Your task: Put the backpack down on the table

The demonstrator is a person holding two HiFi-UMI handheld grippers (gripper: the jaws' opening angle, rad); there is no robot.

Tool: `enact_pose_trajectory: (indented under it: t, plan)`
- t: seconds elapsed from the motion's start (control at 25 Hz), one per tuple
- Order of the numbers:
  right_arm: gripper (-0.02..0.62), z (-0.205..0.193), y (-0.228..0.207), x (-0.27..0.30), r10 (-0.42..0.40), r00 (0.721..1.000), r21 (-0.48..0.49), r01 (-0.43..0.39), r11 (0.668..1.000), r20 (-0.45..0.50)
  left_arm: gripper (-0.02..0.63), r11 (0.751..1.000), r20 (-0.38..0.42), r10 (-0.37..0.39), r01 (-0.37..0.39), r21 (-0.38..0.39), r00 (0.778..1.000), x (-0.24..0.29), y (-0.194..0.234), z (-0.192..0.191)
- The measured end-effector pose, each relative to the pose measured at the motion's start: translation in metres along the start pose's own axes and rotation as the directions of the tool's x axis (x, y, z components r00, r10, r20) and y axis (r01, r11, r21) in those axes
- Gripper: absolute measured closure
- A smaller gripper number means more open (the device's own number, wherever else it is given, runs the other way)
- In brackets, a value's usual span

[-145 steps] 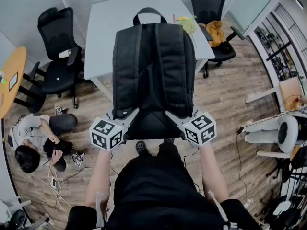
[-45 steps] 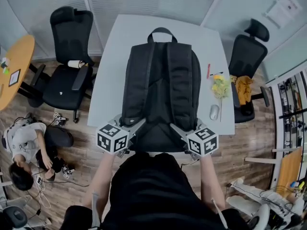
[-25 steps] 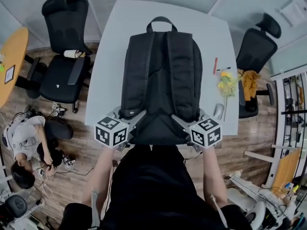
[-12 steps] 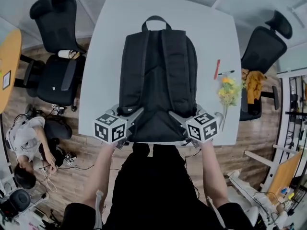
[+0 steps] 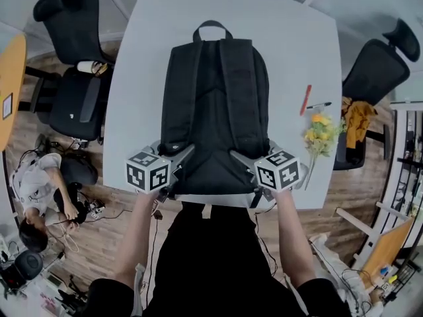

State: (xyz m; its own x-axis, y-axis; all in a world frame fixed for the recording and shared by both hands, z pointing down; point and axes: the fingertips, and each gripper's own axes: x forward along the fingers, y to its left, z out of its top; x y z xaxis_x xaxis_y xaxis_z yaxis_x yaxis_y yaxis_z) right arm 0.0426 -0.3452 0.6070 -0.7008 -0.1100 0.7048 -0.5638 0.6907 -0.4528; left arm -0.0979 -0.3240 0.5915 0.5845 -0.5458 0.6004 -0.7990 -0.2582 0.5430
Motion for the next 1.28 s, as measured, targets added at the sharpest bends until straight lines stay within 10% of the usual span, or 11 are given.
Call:
enact_pose_trajectory:
  t: [1.28]
  plan:
    - [0.132, 0.008, -0.035, 0.004, -0.113, 0.993, 0.045, 0.115, 0.992, -0.046, 0.282, 0.991, -0.024, 0.121, -0.122, -0.053, 0.992, 0.013, 0.044, -0.004]
